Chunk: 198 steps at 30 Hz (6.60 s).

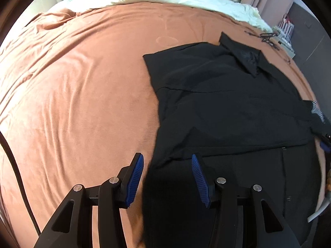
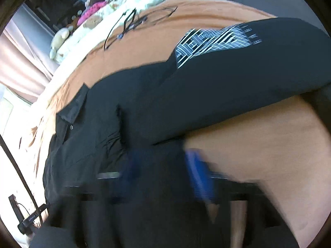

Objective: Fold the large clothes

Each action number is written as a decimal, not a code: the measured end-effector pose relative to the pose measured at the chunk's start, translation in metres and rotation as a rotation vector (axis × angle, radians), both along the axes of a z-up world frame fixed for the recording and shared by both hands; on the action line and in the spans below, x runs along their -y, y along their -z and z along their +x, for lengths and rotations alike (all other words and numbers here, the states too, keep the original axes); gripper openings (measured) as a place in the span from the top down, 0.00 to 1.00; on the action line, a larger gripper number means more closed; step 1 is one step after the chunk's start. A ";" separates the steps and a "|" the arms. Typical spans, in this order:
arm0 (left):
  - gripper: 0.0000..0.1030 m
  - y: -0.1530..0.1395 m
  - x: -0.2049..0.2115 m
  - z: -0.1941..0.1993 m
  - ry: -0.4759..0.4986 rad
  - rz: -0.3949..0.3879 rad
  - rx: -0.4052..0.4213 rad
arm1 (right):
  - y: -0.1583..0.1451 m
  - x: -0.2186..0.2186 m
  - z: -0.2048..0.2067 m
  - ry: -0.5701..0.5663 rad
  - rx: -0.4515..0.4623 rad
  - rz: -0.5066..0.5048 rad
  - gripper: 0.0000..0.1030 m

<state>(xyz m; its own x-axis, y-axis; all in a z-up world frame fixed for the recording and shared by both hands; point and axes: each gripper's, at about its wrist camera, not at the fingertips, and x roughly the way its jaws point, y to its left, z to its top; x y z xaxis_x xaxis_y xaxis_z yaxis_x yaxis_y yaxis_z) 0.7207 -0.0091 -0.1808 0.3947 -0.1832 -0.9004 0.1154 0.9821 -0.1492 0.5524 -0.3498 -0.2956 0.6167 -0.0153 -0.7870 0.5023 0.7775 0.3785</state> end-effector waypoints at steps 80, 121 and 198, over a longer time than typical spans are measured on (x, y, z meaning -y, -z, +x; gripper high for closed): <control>0.50 -0.088 -0.128 -0.099 -0.141 -0.074 0.136 | -0.200 -0.255 0.110 -0.517 0.221 -0.250 1.00; 0.50 -0.030 -0.144 -0.096 -0.174 -0.177 0.067 | -0.169 -0.126 0.121 -0.416 -0.085 -0.013 0.76; 0.34 -0.034 -0.001 -0.053 0.065 -0.028 0.048 | -0.209 0.003 -0.032 -0.341 -0.114 -0.167 0.35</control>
<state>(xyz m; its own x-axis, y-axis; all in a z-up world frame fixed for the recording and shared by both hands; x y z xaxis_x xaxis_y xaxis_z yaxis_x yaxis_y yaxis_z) 0.6678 -0.0076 -0.1466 0.4239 -0.2349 -0.8747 0.1868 0.9677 -0.1693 0.5201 -0.3531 -0.0863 0.5174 0.0413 -0.8547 0.2361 0.9532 0.1890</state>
